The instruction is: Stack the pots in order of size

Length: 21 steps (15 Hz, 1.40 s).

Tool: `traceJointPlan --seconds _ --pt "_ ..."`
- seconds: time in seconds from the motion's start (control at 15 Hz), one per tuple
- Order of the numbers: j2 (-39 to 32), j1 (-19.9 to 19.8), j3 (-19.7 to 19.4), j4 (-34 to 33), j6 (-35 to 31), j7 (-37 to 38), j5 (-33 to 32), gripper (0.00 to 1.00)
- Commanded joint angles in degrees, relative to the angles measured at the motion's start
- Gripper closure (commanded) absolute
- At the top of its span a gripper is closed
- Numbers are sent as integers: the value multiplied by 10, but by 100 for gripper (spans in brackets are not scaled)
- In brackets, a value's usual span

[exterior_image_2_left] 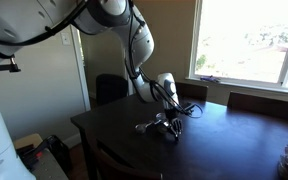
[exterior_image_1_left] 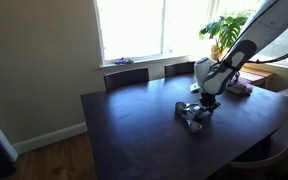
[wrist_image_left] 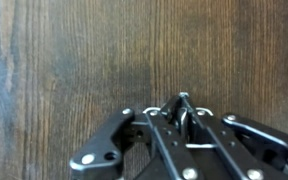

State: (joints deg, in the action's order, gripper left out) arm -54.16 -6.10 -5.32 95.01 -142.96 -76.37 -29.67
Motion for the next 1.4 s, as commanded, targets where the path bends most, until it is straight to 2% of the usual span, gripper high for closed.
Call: traceJointPlan --seconds 0.0,0.33,0.47,1.33 --pt "41 4 -21 70 -55 11 -25 94" --pt "61 13 -47 108 -108 36 -36 93" --pt "73 19 -54 117 -99 57 -32 93" --pt "175 -3 1 158 -19 45 21 92"
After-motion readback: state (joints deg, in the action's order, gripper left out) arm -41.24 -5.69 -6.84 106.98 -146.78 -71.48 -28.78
